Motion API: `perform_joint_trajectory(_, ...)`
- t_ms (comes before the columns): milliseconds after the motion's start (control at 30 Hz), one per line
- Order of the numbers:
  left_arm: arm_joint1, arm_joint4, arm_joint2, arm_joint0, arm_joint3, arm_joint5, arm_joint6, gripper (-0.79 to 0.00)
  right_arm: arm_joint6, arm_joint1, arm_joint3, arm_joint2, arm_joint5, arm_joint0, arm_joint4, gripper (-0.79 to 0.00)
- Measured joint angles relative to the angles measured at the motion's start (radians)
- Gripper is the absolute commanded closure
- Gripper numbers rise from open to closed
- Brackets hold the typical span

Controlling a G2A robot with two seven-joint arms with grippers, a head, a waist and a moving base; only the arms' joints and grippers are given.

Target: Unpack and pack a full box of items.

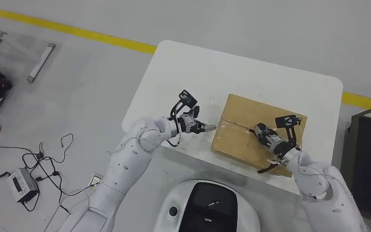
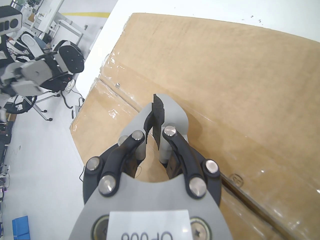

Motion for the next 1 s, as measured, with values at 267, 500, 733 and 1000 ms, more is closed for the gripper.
perform_joint_trajectory(267, -0.019, 0.081, 0.061, -0.036, 0.187, 0.022, 0.206, -0.785, -0.007, 0.001, -0.003, -0.002, 0.006, -0.002, 0.001, 0.0)
perform_joint_trajectory(500, -0.037, -0.055, 0.105, -0.116, 0.287, 0.02, 0.275, -0.785, -0.009, 0.001, -0.004, -0.008, 0.009, 0.003, 0.005, 0.0)
perform_joint_trajectory(733, -0.043, 0.119, 0.15, -0.154, 0.313, 0.005, 0.381, -0.785, -0.009, 0.001, -0.001, -0.017, 0.011, 0.007, 0.008, 0.0)
perform_joint_trajectory(1000, -0.023, 0.368, 0.156, -0.143, 0.272, 0.054, 0.51, -0.785, -0.01, 0.001, 0.003, -0.022, 0.013, 0.016, 0.013, 0.0)
